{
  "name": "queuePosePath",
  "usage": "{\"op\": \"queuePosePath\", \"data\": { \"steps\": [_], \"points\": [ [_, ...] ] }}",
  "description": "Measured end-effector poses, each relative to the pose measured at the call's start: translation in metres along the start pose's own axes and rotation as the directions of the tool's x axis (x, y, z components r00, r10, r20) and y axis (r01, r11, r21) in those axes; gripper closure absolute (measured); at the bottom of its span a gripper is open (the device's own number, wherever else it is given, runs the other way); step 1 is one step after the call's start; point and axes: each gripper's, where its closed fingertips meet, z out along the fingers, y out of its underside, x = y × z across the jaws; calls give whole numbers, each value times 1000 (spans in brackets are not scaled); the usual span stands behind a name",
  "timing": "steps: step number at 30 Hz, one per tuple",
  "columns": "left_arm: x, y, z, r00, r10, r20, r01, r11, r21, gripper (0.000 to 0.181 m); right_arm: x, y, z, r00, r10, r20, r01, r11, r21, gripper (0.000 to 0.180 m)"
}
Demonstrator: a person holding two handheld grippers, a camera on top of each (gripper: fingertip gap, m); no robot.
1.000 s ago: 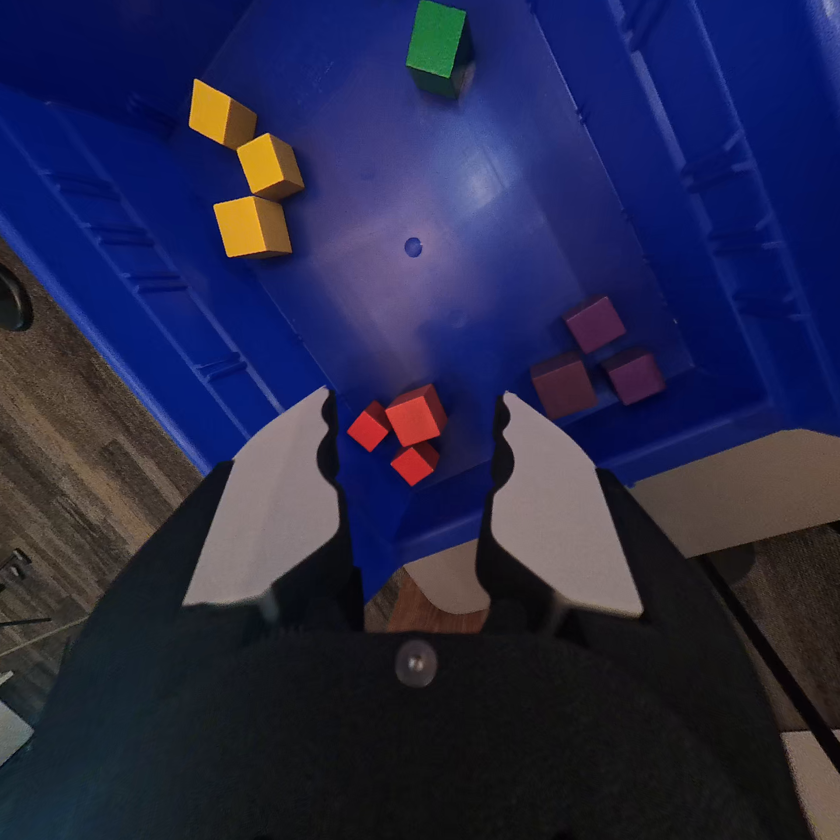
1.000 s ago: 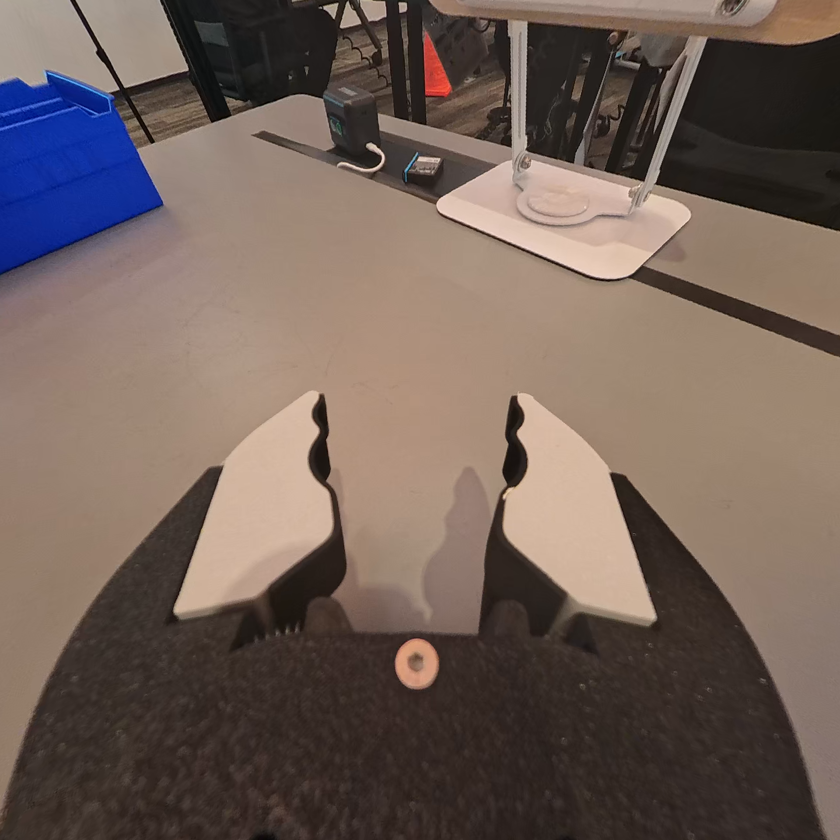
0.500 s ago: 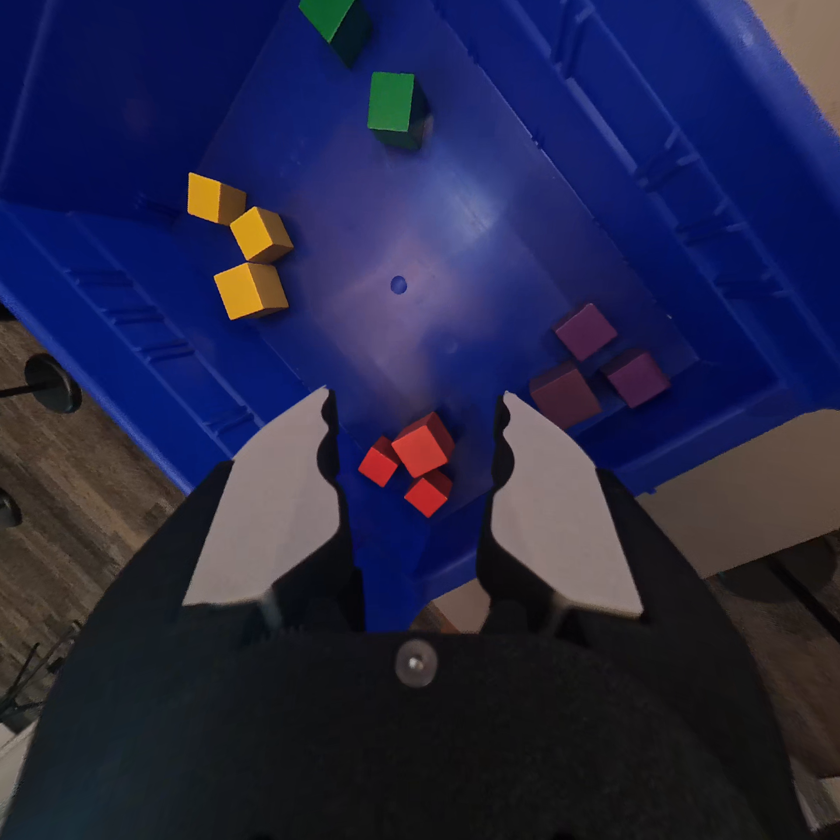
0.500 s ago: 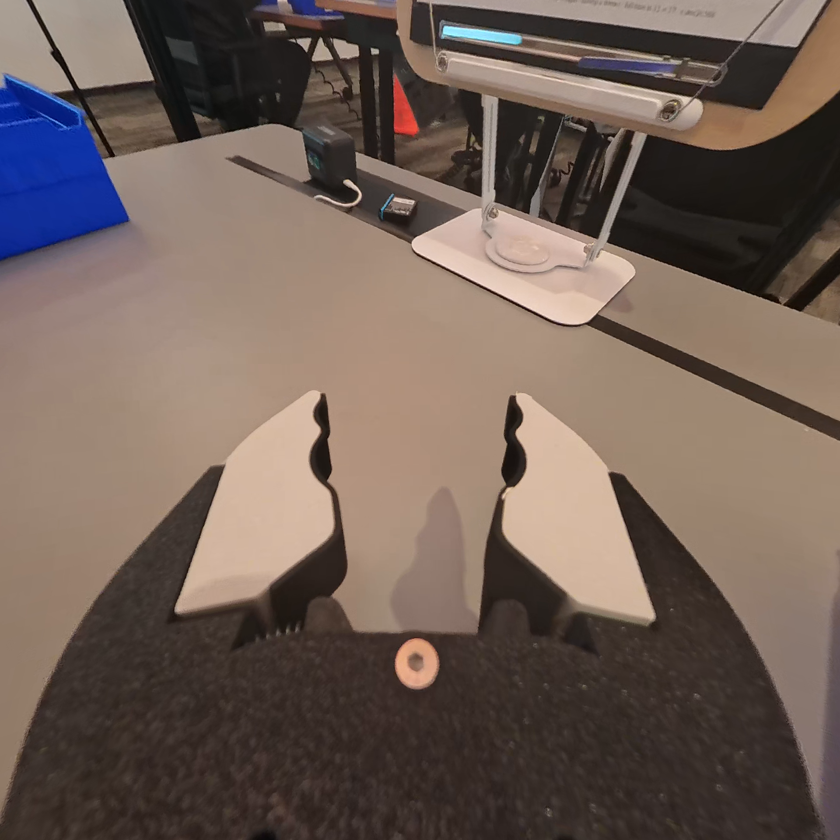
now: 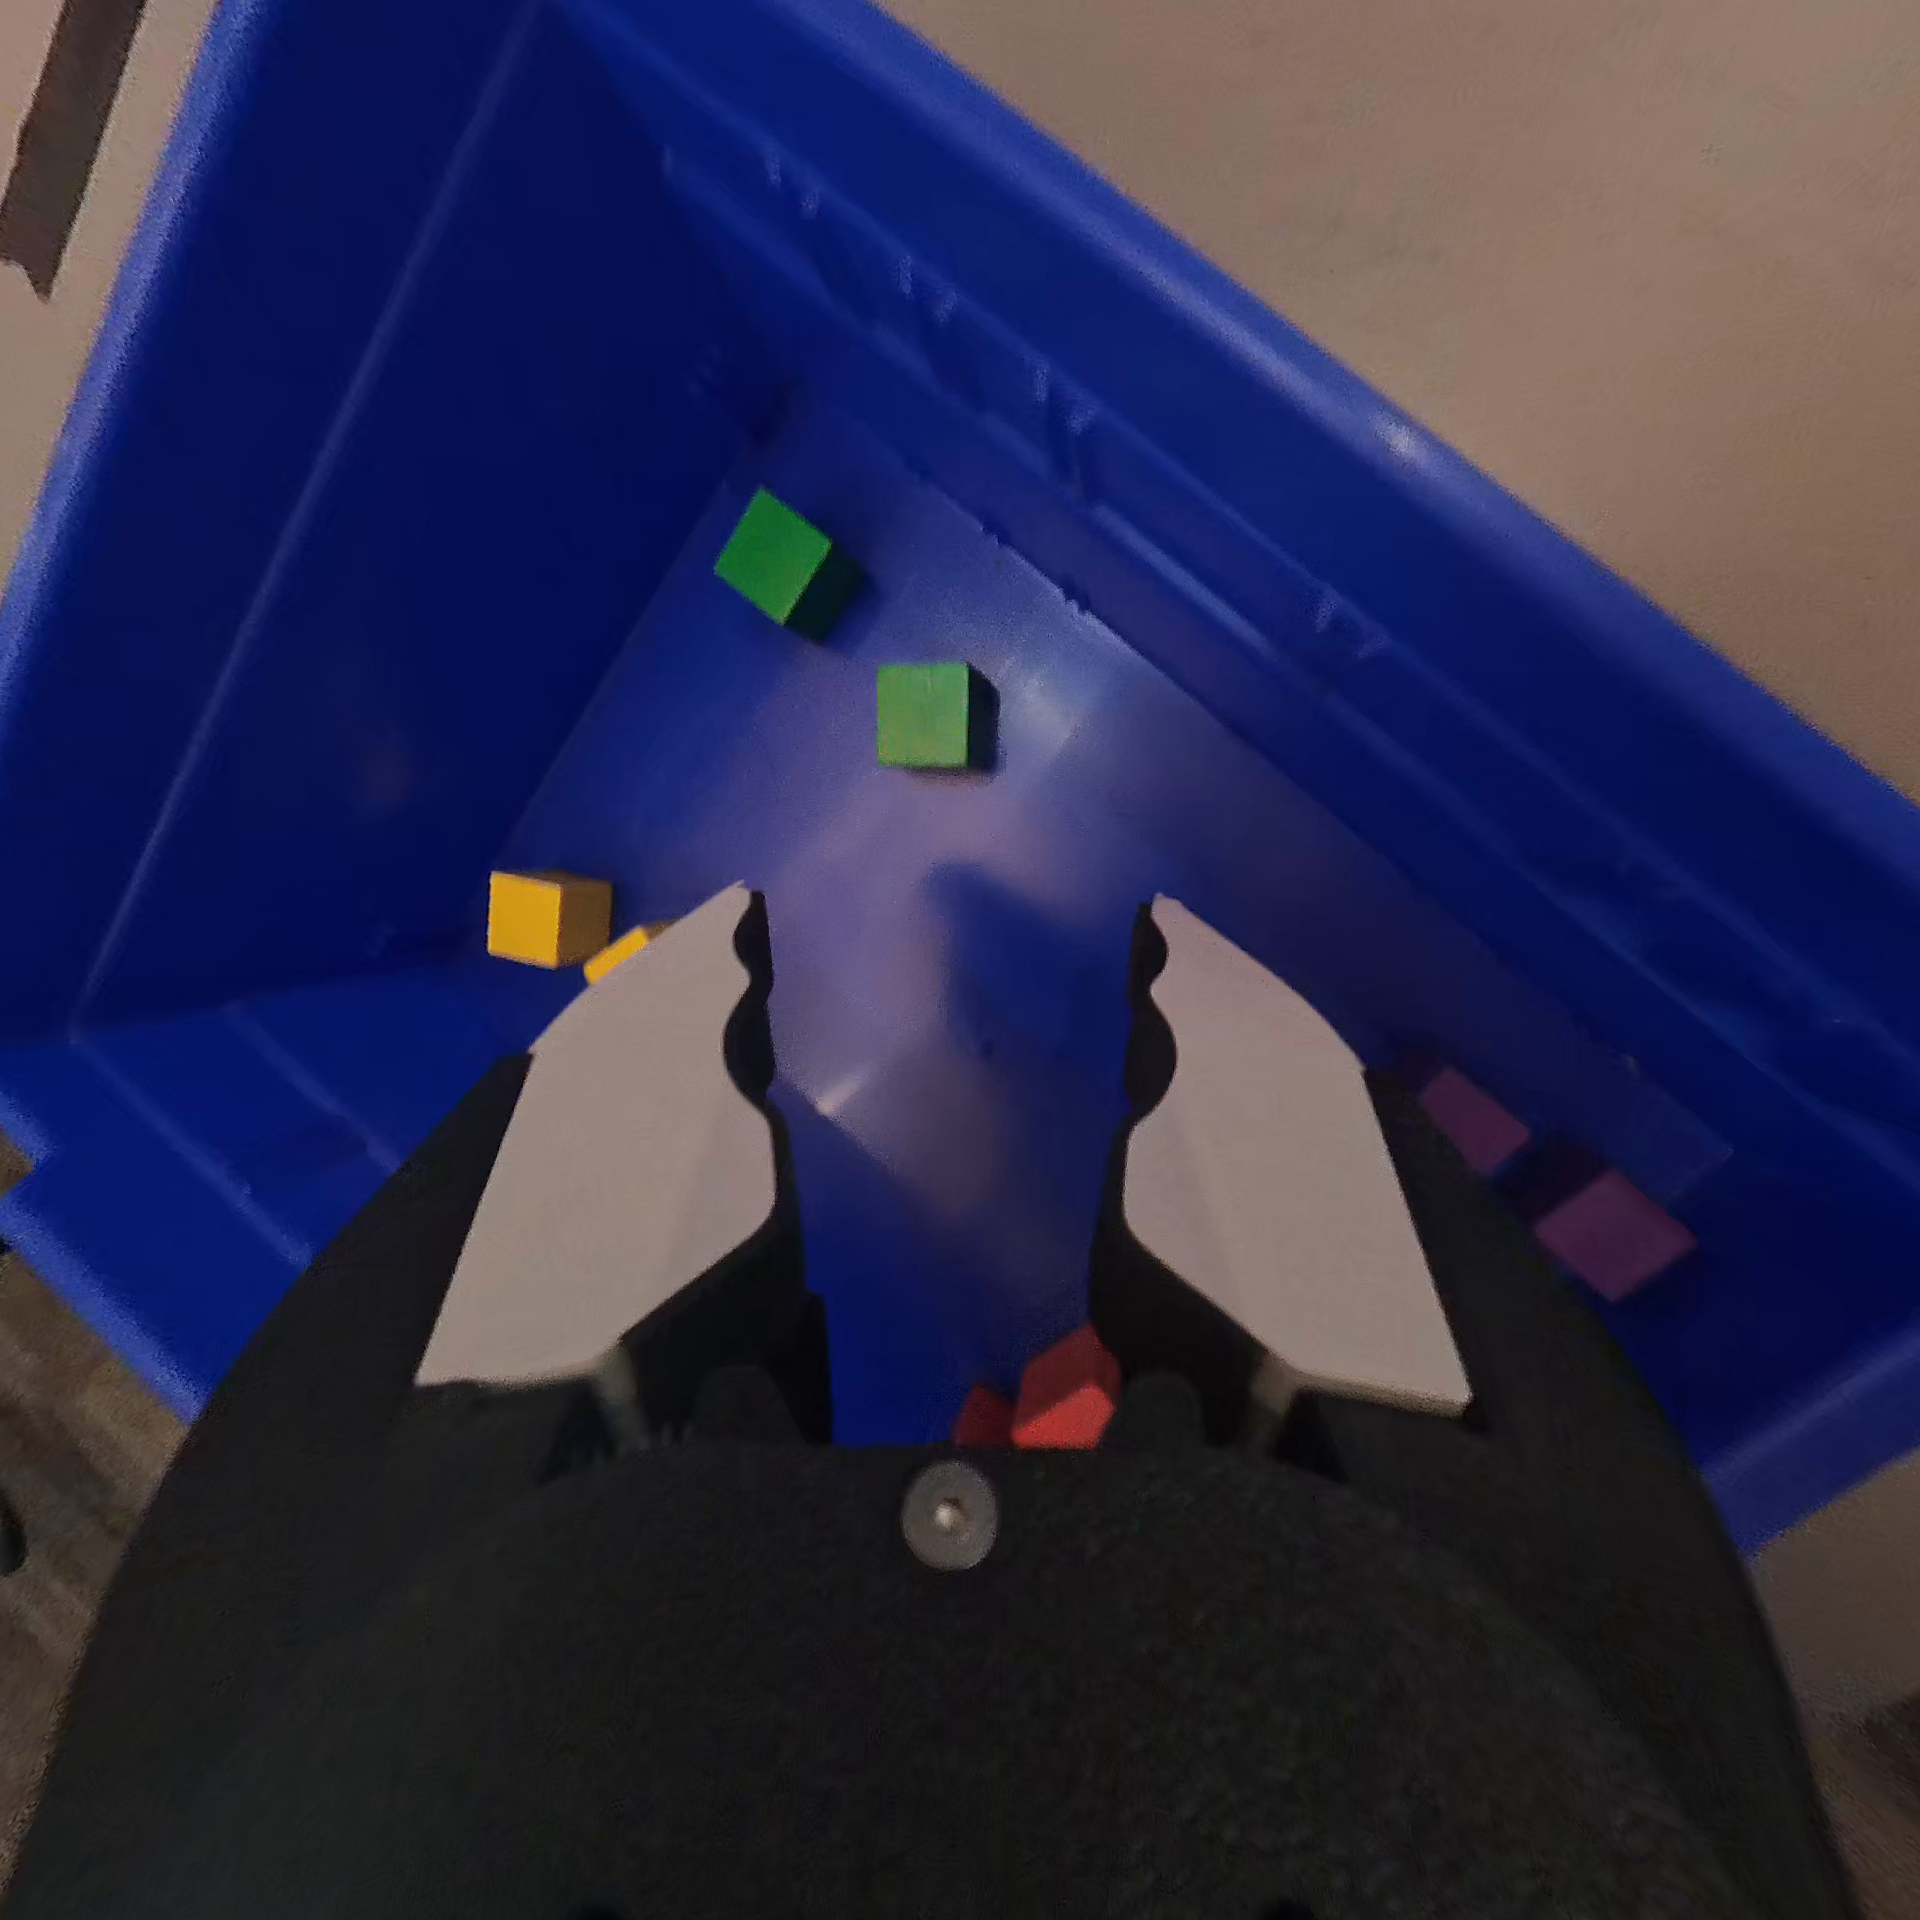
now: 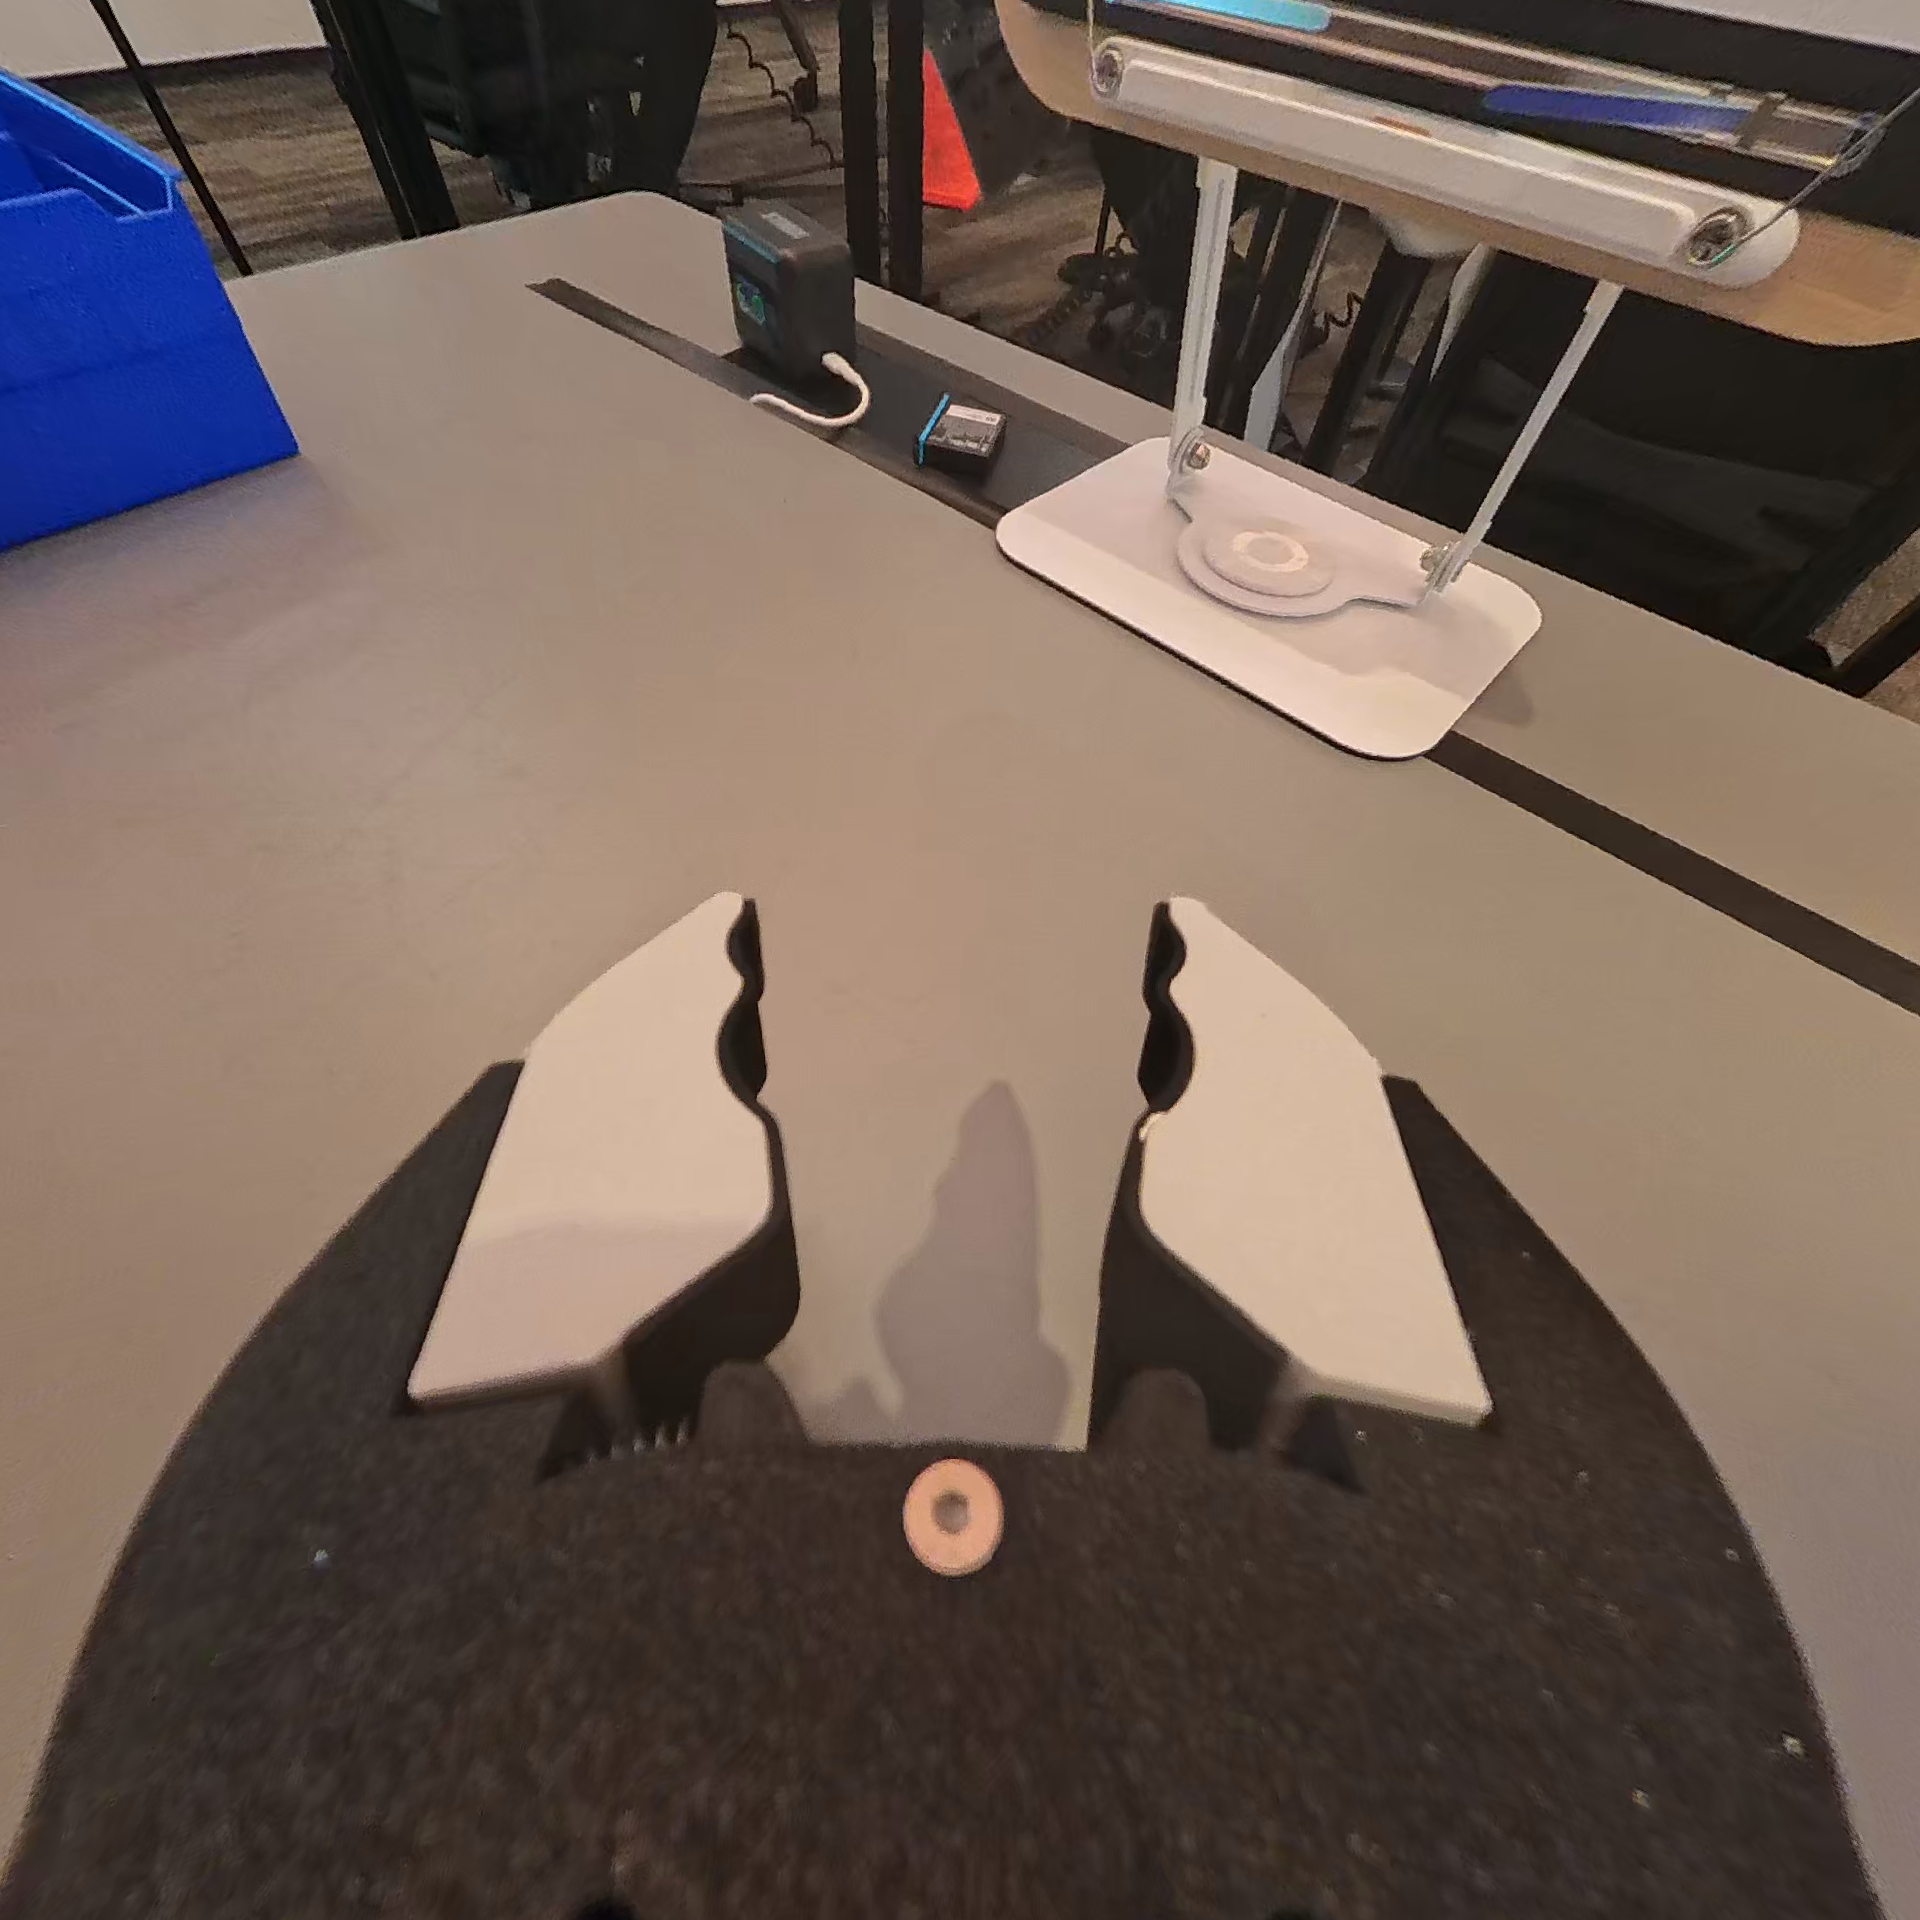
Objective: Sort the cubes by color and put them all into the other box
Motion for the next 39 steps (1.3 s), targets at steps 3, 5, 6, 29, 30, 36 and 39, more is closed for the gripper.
{"op": "queuePosePath", "data": {
  "steps": [3, 5, 6, 29, 30, 36, 39],
  "points": [
    [-5, -8, 18, 1000, 2, -9, -1, 1000, 9, 115, -1, 3, -1, 1000, 1, 5, -1, 1000, -8, 111],
    [-5, -9, 32, 999, -18, -42, 18, 1000, 0, 117, -1, 5, -2, 1000, 6, 7, -6, 1000, -11, 111],
    [-4, -8, 39, 998, -31, -63, 31, 999, -14, 118, -2, 5, -3, 1000, 10, 9, -10, 1000, -12, 111],
    [169, -266, -121, 960, 190, 205, -277, 736, 617, 160, -172, -100, -56, 420, 453, 786, -491, 842, -222, 126],
    [188, -283, -114, 954, 216, 207, -299, 722, 624, 160, -173, -103, -59, 368, 491, 790, -509, 817, -270, 127],
    [270, -345, -80, 910, 362, 205, -404, 655, 639, 160, -150, -87, -69, 353, 585, 731, -545, 763, -348, 135],
    [291, -366, -69, 905, 385, 180, -403, 643, 651, 160, -136, -78, -79, 343, 596, 726, -562, 749, -350, 153]
  ]
}}
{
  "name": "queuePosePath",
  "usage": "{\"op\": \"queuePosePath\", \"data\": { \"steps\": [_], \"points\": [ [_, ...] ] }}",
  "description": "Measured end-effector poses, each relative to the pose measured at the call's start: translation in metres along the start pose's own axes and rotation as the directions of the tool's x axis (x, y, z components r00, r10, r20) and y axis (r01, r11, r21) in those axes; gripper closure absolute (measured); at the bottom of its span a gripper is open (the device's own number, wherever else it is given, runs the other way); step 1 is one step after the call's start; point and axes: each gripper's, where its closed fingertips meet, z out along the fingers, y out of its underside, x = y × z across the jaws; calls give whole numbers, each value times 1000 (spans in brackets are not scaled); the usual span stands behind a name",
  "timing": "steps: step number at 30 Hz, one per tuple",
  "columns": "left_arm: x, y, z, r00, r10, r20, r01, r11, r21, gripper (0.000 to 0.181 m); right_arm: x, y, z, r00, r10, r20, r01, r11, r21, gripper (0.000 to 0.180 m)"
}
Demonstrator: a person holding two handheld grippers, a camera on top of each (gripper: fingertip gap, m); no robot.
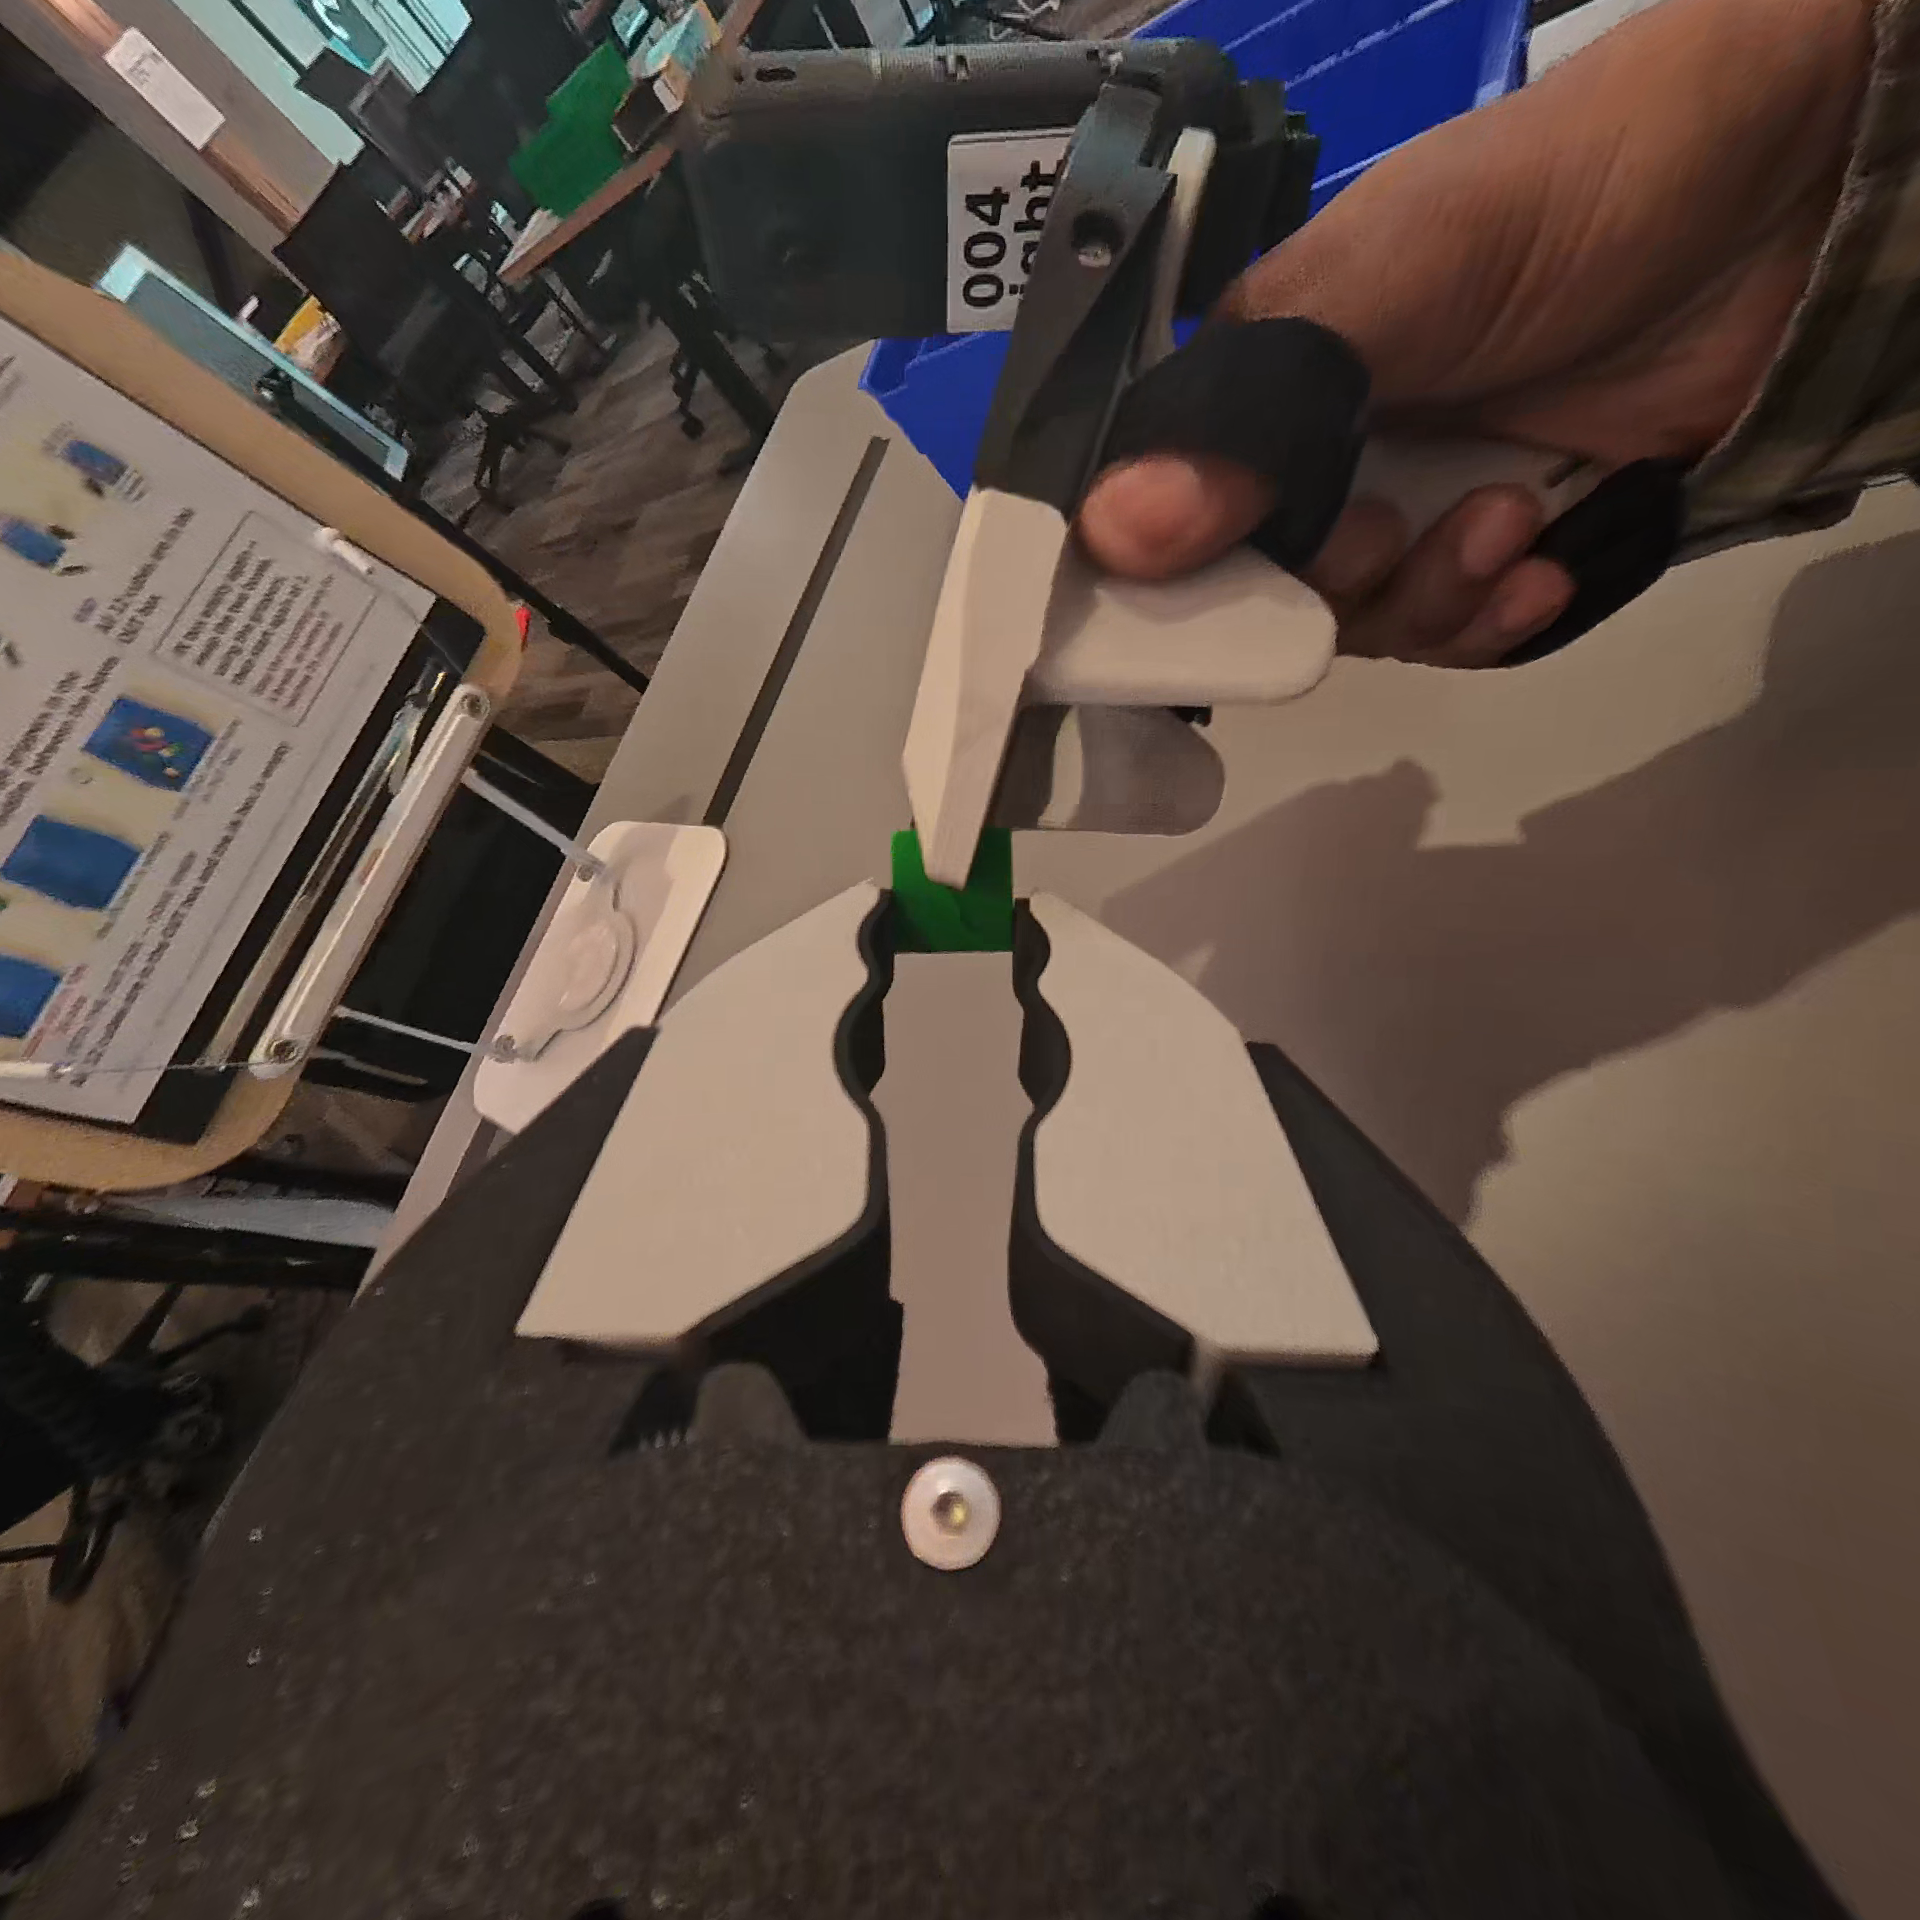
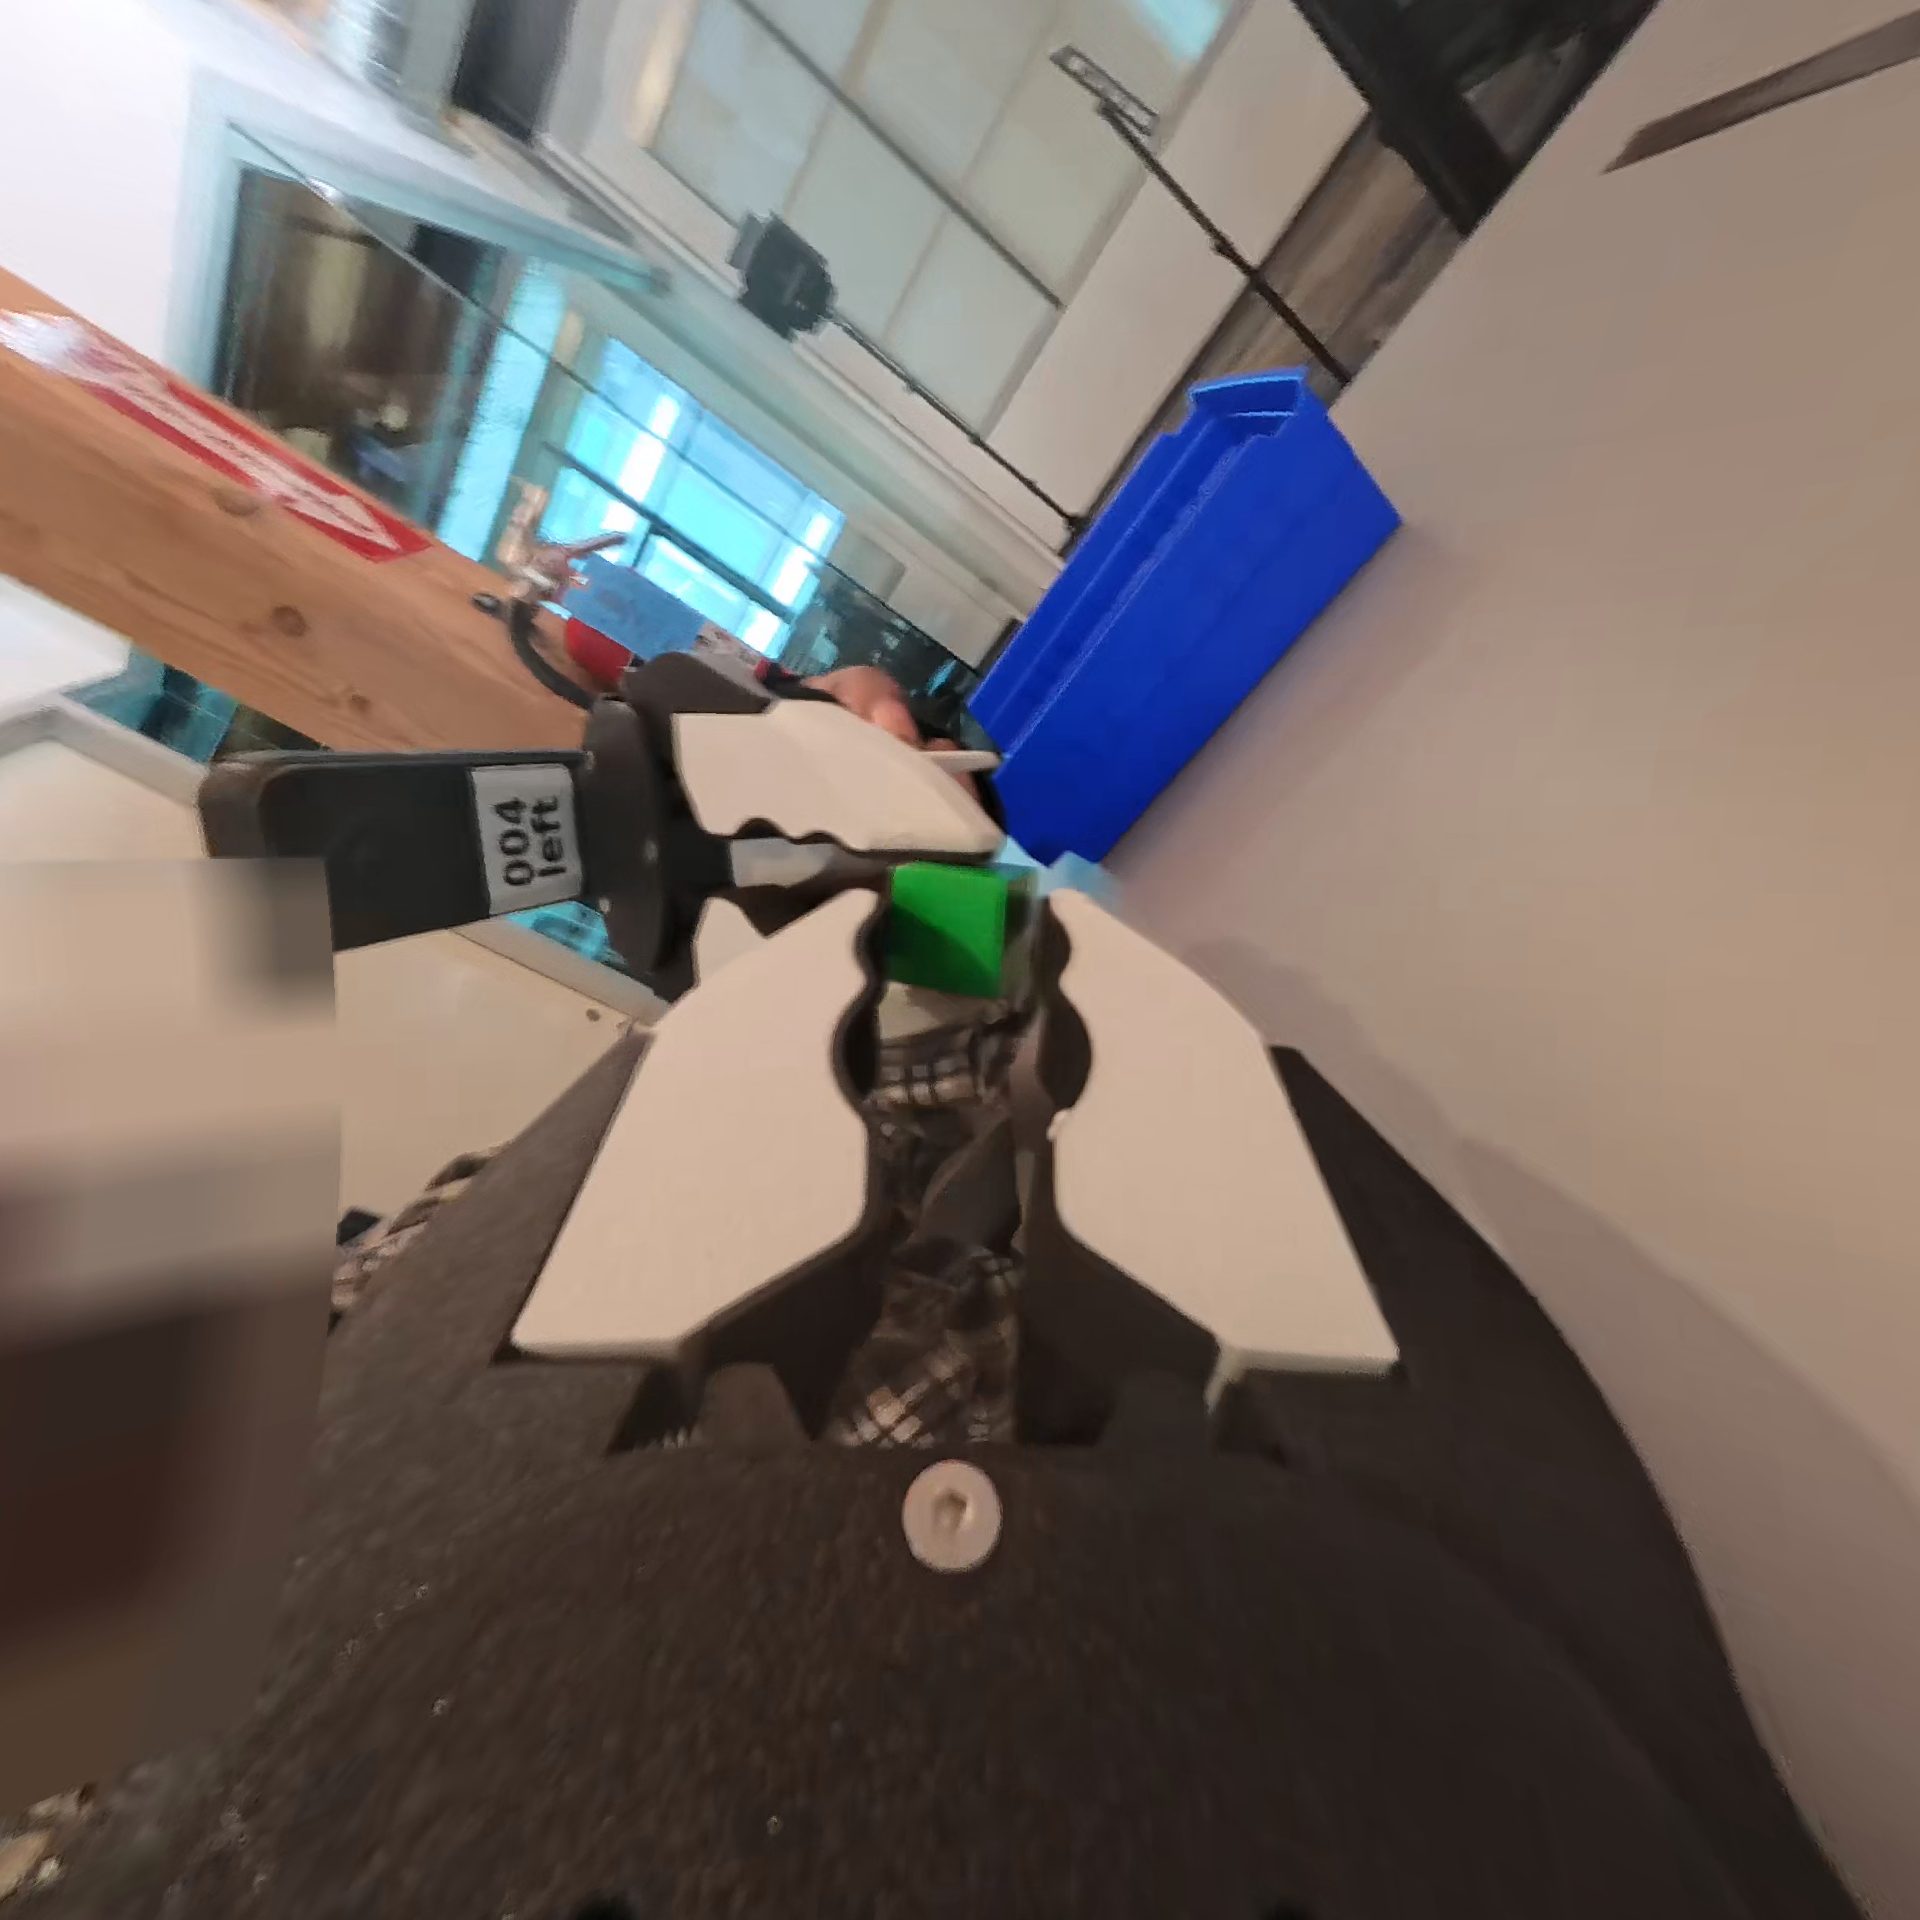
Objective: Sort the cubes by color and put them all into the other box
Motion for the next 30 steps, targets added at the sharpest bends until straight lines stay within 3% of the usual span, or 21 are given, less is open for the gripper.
{"op": "queuePosePath", "data": {
  "steps": [5, 8, 10, 13, 15, 18, 21, 26, 30],
  "points": [
    [20, -25, 25, 988, -107, -108, 117, 988, 97, 157, 6, 2, -52, 987, -98, -126, 100, 995, 13, 159],
    [32, -29, 27, 968, -171, -184, 195, 973, 122, 137, 18, -14, -130, 915, -176, -362, 195, 981, 18, 159],
    [38, -17, 24, 955, -198, -220, 221, 971, 85, 122, 30, -32, -216, 765, -201, -612, 279, 960, 32, 159],
    [40, 13, 15, 944, -238, -229, 246, 969, 7, 114, 65, -28, -353, 395, -146, -907, 236, 970, -53, 159],
    [36, 35, 9, 938, -267, -220, 264, 963, -45, 112, 93, -2, -395, 344, -72, -936, 85, 995, -46, 159],
    [28, 59, -6, 926, -326, -192, 314, 945, -90, 111, 125, 39, -408, 361, -22, -932, -93, 994, -59, 159],
    [16, 77, -35, 914, -373, -158, 359, 927, -111, 111, 130, 45, -414, 344, -44, -938, -96, 992, -82, 145],
    [-29, 124, -116, 913, -408, 24, 406, 897, -178, 112, 73, -1, -415, 281, -114, -953, 165, 984, -70, 131],
    [-69, 188, -196, 899, -389, 201, 437, 835, -336, 113, 15, -20, -361, 319, -238, -917, 396, 913, -99, 131]
  ]
}}
